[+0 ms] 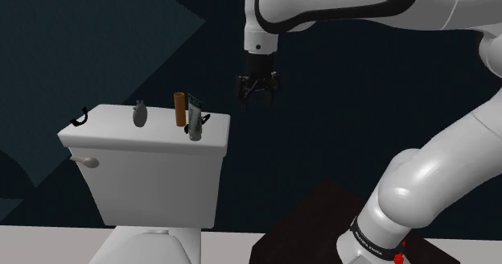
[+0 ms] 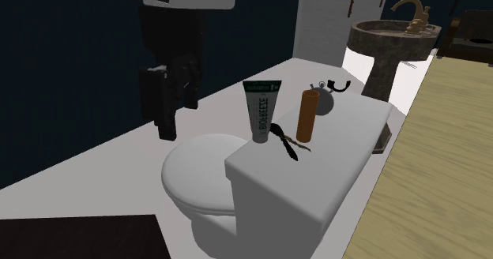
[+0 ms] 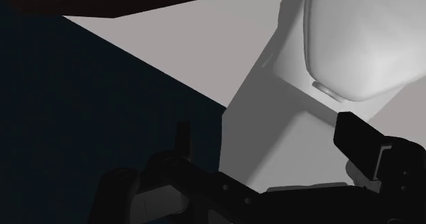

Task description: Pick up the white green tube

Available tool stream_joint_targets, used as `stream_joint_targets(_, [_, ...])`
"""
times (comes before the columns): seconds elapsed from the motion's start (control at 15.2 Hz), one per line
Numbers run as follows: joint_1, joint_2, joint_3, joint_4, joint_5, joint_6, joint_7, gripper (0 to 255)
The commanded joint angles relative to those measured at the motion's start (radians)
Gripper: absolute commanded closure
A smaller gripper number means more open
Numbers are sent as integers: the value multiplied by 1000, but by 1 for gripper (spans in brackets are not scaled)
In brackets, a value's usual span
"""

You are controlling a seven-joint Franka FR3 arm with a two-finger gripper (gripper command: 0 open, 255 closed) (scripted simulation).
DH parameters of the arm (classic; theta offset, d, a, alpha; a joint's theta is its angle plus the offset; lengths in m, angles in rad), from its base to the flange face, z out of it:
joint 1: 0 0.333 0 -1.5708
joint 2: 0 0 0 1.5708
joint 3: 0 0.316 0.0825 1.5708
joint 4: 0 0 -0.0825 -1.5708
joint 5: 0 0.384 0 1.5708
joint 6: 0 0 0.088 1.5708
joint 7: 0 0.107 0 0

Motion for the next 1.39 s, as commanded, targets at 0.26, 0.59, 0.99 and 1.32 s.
stream_joint_targets(0.26, [12,203,75,216,-57,20,146,0])
stream_joint_targets(0.59, [42,396,121,447,-142,-4,268,0])
stream_joint_targets(0.99, [127,655,141,801,-268,-95,385,0])
stream_joint_targets(1.32, [118,638,138,708,-261,-19,389,0])
